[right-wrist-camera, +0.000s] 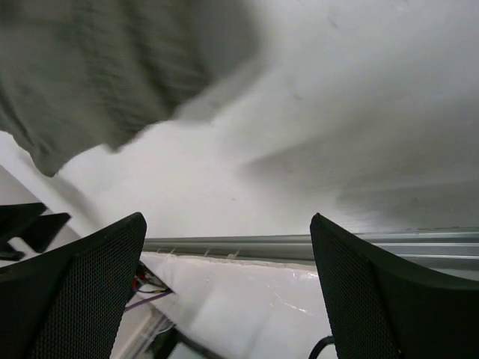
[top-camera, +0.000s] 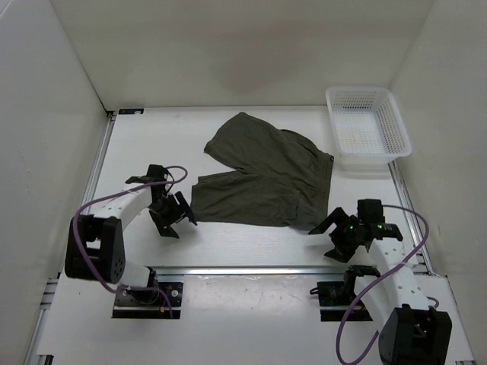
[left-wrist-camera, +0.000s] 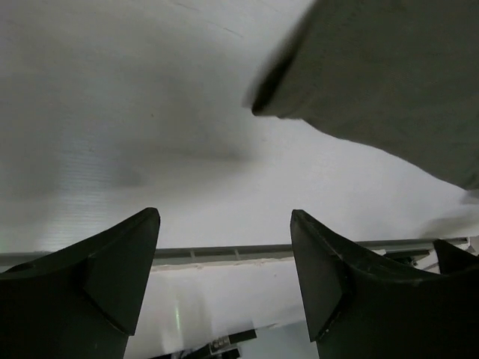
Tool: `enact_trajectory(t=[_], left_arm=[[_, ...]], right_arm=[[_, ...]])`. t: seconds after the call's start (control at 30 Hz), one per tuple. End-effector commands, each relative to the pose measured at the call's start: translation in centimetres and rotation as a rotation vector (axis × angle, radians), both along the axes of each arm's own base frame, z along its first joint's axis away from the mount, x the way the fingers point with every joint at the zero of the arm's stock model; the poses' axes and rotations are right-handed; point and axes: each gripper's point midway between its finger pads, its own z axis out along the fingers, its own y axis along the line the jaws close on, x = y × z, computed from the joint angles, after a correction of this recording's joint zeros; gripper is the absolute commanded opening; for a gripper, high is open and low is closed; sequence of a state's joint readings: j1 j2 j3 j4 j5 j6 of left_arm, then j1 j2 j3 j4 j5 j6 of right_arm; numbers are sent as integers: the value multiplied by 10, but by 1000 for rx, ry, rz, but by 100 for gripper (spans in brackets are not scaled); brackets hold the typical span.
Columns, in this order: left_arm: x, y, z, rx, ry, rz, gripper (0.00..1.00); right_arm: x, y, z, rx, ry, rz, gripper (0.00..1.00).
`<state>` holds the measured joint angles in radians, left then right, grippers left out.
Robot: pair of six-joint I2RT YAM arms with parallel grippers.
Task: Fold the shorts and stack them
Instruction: Flatten the shorts out
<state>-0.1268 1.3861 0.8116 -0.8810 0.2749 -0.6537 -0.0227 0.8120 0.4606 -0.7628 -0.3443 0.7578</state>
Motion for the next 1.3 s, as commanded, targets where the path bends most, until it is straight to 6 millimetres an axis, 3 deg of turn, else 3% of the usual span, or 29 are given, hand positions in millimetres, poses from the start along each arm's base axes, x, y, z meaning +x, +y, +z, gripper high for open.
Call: enact_trajectory(t=[0.0,0.1,0.23,0.27,0.33,0.37,0.53,0.6,0.63,0.67,0.7,0.73,0.83,0.87,0.93,0.97,1.07,1.2,1.27], left_arm=[[19,-13,-7,-55,-47,5,81],[31,-14,-16,-32,-36,0,75],[41,-16,-26,-16,0,-19,51],[44,-20,-29,-14,10,-31,40],[50,-17,-32,10,11,-27,25],[52,-17,-33,11,14,-27,11],[77,-20,-30,17,-16,-34,11],[85,-21,-26,14,-33,-34,11],[96,-23,-18,9,-64,-34,11],[99,-21,-17,10,-62,-25,11],[106,-22,-12,7,-80,-25,11],[115,-21,-5,15,-98,-22,11],[135,-13,10,25,-129,-2,11],[140,-9,15,25,-138,9,11],[148,4,25,29,-149,39,11],[158,10,35,38,-177,47,11],[166,30,45,53,-191,88,11],[164,44,58,68,-222,106,11],[157,47,59,69,-224,115,11]], right_arm=[[13,17,5,165,-47,-85,94],[18,21,-1,205,-48,-94,93],[35,20,0,218,-77,-124,89],[37,20,1,222,-84,-130,88],[44,18,7,212,-100,-135,88],[46,15,8,211,-110,-144,88],[63,3,2,163,-121,-192,89],[74,1,1,155,-134,-196,81],[76,0,-7,149,-103,-189,64],[80,0,-13,149,-76,-191,54],[84,0,-8,151,-103,-174,45],[92,0,-7,151,-97,-175,28],[104,-1,4,142,-117,-141,2],[120,-5,23,118,-166,-135,0],[124,-14,33,52,-182,-109,0],[130,-17,51,27,-211,-95,0],[130,-27,63,-61,-229,-33,0],[106,-36,70,-153,-221,40,0],[81,-37,59,-174,-163,75,0]])
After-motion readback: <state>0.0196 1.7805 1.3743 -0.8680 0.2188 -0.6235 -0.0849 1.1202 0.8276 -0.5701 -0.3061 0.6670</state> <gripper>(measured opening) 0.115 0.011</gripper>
